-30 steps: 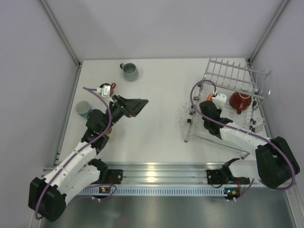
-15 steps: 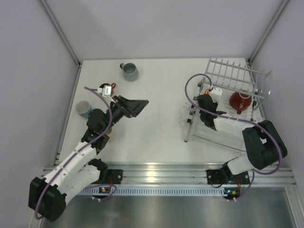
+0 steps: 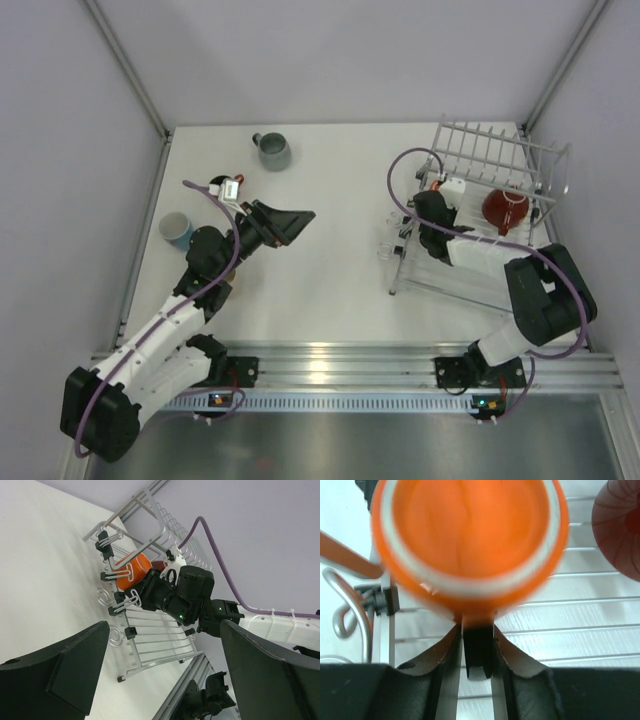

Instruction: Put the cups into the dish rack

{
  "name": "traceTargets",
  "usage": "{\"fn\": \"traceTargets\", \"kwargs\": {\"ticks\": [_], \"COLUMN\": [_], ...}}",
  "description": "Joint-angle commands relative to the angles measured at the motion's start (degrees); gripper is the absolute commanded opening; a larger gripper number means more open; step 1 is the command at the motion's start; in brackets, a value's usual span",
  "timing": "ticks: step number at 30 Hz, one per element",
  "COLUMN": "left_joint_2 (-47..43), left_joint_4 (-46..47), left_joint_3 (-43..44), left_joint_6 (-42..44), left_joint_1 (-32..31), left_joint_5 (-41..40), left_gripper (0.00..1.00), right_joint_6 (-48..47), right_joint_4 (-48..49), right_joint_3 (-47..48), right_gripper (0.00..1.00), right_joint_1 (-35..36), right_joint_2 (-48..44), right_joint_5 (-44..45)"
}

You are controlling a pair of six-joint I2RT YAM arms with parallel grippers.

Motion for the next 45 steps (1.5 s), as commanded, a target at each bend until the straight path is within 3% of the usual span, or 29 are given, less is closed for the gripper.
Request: {"fn": "traceTargets", "kwargs": {"ticks": [1, 22, 29, 33, 38, 41, 45], "left_joint_2": [-0.3, -1.6, -1.7, -2.0, -2.2, -1.9, 0.8], "left_joint_4": [1.9, 1.9, 1.9, 0.6, -18.8, -25.8, -40.2], "left_joint_3": [2.4, 1.0, 0.5, 0.7, 9.4, 14.8, 24.0], "left_joint_6": [0.8, 0.6, 0.7, 1.6, 10.0, 15.4, 21.1], "left_joint_1": [-0.1, -0.1, -0.1, -0.1, -0.1, 0.0, 0.0], "left_joint_5": [0.4, -0.3, -0.4, -1.1, -7.3, -13.2, -24.8], "left_gripper": [0.98, 0.98, 0.98, 0.98, 0.98, 0.98, 0.98], "right_joint_6": [1.0, 3.7, 4.3, 3.3, 2.2, 0.3, -1.5], "right_joint_4": [5.5, -1.9, -6.3, -6.9, -11.9, -13.5, -15.0], "right_joint_3": [4.3, 4.3, 2.1, -0.5, -3.5, -5.0, -6.4], "right_gripper": [0.28, 0.34, 0.37, 0.38, 0.39, 0.40, 0.44], "right_joint_1": [-2.6, -2.6, -2.5, -2.5, -2.5, -2.3, -2.1], "right_joint_2": [0.6, -3.8, -9.5, -14.7, -24.0, -32.0, -41.4], "right_joint_5": [2.2, 0.7, -1.0, -6.2, -11.6, -15.7, -28.2]}}
